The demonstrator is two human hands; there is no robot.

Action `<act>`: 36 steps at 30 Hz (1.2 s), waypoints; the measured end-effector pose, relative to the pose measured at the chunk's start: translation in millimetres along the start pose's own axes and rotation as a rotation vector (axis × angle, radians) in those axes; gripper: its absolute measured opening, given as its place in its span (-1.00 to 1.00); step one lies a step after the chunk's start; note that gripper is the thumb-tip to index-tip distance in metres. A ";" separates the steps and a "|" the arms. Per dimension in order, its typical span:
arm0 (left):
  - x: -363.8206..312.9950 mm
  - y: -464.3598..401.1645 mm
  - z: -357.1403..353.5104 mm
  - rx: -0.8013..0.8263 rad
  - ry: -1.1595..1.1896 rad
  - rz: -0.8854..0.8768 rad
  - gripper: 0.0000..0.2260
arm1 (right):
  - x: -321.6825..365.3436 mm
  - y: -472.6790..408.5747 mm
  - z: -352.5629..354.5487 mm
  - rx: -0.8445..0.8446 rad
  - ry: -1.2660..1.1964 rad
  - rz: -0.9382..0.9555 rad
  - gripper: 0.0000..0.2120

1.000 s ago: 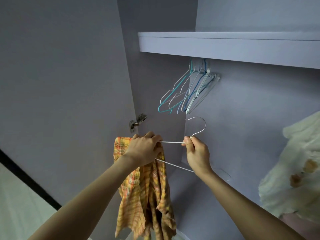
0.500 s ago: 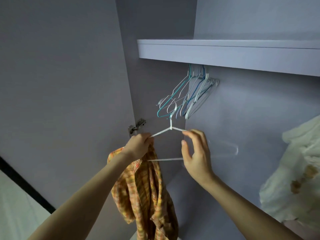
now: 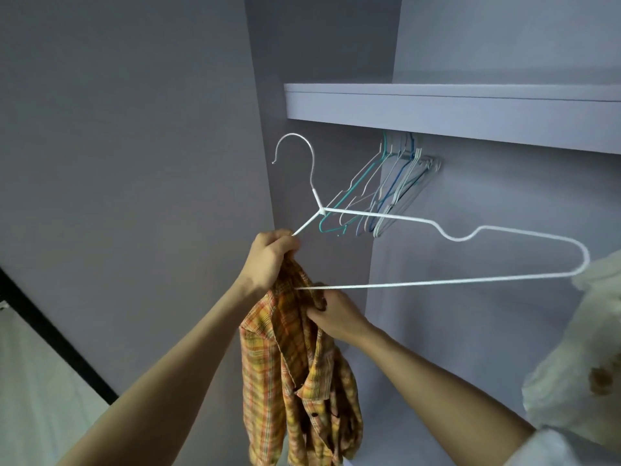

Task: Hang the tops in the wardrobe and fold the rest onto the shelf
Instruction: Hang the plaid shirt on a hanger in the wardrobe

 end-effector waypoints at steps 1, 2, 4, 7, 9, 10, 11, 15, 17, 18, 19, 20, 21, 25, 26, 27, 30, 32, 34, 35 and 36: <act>0.2 0.8 2.7 -0.006 0.010 -0.010 -0.81 | -1.3 -1.7 -0.5 -0.055 0.012 -0.021 -0.93; 1.0 1.5 5.8 -0.008 0.009 -0.018 -0.82 | -2.7 -2.6 1.2 -0.114 0.021 -0.037 -0.94; 6.3 3.6 12.7 -0.001 -0.010 -0.012 -0.81 | -7.5 -4.1 10.4 -0.213 0.113 -0.051 -0.88; 18.8 4.7 25.7 0.041 -0.103 -0.006 -0.81 | -14.1 -5.6 39.3 -0.311 0.267 -0.030 -0.90; 24.6 5.7 34.5 0.071 -0.226 -0.045 -0.80 | -18.5 -4.4 64.3 -0.336 0.318 -0.025 -0.92; 26.2 5.8 38.0 0.081 -0.279 -0.070 -0.80 | -20.9 -3.4 76.9 -0.339 0.359 -0.027 -0.92; 27.3 5.6 40.7 0.087 -0.313 -0.085 -0.80 | -22.5 -1.5 89.8 -0.344 0.401 -0.032 -0.92; 32.7 -0.1 48.3 0.152 -0.440 -0.103 -0.84 | -23.2 5.1 135.9 -0.416 0.421 -0.052 -0.85; 39.8 -4.2 47.4 0.197 -0.573 -0.147 -0.86 | -22.4 6.9 152.2 -0.408 0.414 -0.049 -0.81; 43.8 -5.9 45.0 0.197 -0.645 -0.175 -0.86 | -22.4 8.3 158.4 -0.391 0.425 -0.048 -0.80; 46.8 -6.6 41.8 0.194 -0.727 -0.206 -0.78 | -22.3 9.7 163.0 -0.373 0.443 -0.046 -0.78; 49.5 -7.0 38.3 0.201 -0.810 -0.239 -0.70 | -22.5 11.6 166.3 -0.357 0.463 -0.038 -0.77; 50.5 -6.4 35.4 0.216 -0.876 -0.259 -0.62 | -23.1 14.0 168.5 -0.344 0.482 -0.022 -0.76; 45.8 -1.4 28.6 0.349 -0.869 -0.379 -0.32 | -26.1 26.3 176.3 -0.322 0.568 0.008 -0.70; 45.5 -0.4 27.1 0.370 -0.875 -0.403 -0.28 | -27.3 29.0 178.2 -0.311 0.599 0.009 -0.70; 45.7 0.1 25.4 0.367 -0.912 -0.407 -0.29 | -28.6 31.0 180.0 -0.300 0.631 0.007 -0.71; 45.5 -4.5 16.0 0.207 -1.167 -0.298 -0.44 | -30.3 34.8 181.0 -0.283 0.681 0.003 -0.73; 44.6 -7.3 6.9 0.084 -1.270 -0.157 -0.55 | -27.2 34.0 178.4 -0.272 0.679 0.004 -0.74; 45.5 -9.7 -0.6 -0.014 -1.299 -0.062 -0.68 | -21.3 32.1 174.1 -0.261 0.669 -0.006 -0.74; 47.0 -11.7 -2.6 -0.050 -1.307 -0.015 -0.76 | -18.1 31.3 171.2 -0.262 0.659 -0.008 -0.75; 48.4 -14.2 -2.9 -0.086 -1.306 0.035 -0.79 | -14.9 30.9 167.9 -0.265 0.641 -0.009 -0.76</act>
Point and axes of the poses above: each hand's wrist, its own y-axis away from the middle knuckle, its own z-axis out of the back of the hand, x = y × z, the point moved 1 cm from there along -y, towards the middle knuckle, and after that the axes turned 8 degrees about -y, right-handed, at the moved point
